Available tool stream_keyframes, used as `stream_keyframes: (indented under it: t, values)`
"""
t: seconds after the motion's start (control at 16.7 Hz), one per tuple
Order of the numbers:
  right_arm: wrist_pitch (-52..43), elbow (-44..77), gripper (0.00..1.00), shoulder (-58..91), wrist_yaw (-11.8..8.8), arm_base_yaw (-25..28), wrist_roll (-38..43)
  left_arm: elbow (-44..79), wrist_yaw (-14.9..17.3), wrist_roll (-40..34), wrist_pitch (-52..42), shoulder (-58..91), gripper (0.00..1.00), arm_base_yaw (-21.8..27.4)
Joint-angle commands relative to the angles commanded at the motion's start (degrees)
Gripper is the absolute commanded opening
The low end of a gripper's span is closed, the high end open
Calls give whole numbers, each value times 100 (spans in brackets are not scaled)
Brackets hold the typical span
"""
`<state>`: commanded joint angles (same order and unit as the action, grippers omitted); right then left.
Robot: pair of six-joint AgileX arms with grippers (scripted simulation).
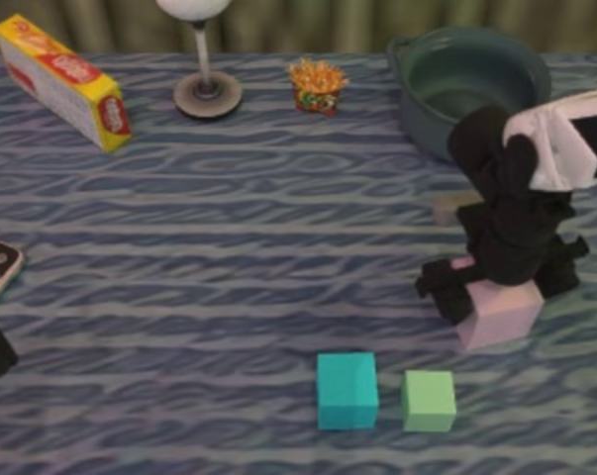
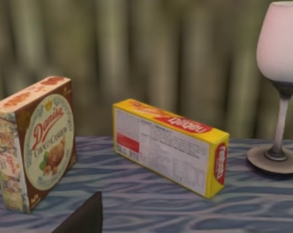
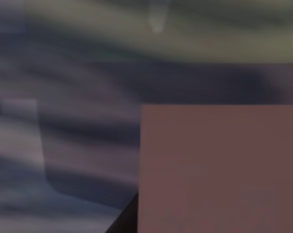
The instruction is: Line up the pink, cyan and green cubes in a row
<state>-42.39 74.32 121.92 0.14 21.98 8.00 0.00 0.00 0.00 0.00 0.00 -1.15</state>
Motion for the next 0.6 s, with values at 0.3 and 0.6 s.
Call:
stream_keyframes:
  t: [0.3, 0.6]
  values:
    - [0, 0, 0, 0, 0, 0, 0, 0, 0, 0, 0, 0, 100, 0]
    - [0, 0, 0, 0, 0, 0, 0, 0, 0, 0, 0, 0, 100, 0]
